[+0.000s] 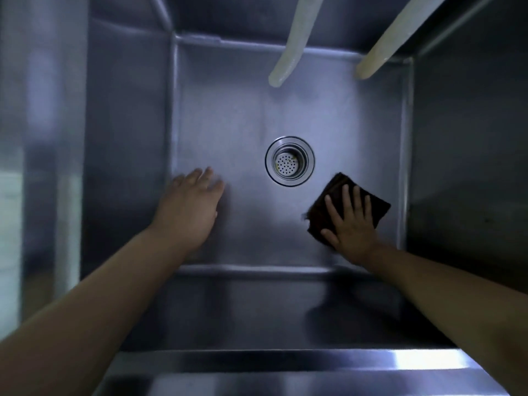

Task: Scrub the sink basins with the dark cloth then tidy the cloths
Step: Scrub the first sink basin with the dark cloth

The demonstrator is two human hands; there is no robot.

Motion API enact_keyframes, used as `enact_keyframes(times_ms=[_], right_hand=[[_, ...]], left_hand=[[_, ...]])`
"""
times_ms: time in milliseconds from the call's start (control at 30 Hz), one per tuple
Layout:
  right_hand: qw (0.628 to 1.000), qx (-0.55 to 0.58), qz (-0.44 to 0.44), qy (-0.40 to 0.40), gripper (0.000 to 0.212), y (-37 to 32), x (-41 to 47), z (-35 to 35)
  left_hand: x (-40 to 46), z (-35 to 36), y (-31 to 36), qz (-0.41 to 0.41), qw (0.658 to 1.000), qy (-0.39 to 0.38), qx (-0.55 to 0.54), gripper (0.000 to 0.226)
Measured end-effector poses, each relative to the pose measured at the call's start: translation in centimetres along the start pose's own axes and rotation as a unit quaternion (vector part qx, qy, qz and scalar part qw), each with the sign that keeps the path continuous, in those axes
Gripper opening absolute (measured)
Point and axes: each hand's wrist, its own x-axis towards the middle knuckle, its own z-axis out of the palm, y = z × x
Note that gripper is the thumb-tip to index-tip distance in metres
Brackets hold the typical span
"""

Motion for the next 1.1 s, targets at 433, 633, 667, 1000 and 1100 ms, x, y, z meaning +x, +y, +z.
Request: enact_keyframes(times_ms=[433,633,667,1000,1100], right_hand=[[0.988,-0.029,-0.154,-0.004,0.074,-16.7,7.6,-3.1],[0.975,-0.038,-0.218,-0.035,0.074,-24.9,10.7,-4.4],[0.973,-0.041,-0.225,-0.037,0.074,-25.3,10.6,-4.4],[0.959,-0.069,-0.276,-0.02,0.077,-14.8,5.2,-3.0],[0.971,-0.051,-0.23,-0.034,0.07,-9.9,4.1,-2.6]], left_hand=[[-6.4,-3.6,-7.4,0.027,0.965,0.226,0.128,0.019],[-6.4,-3.3,-7.7,0.022,0.966,0.229,0.116,0.012],[-6.4,-3.3,-7.6,0.022,0.964,0.239,0.117,0.012],[-6.4,-3.6,-5.9,0.027,0.963,0.2,0.177,0.009],[-5.6,-3.0,-3.8,0.034,0.96,0.229,0.156,0.005]])
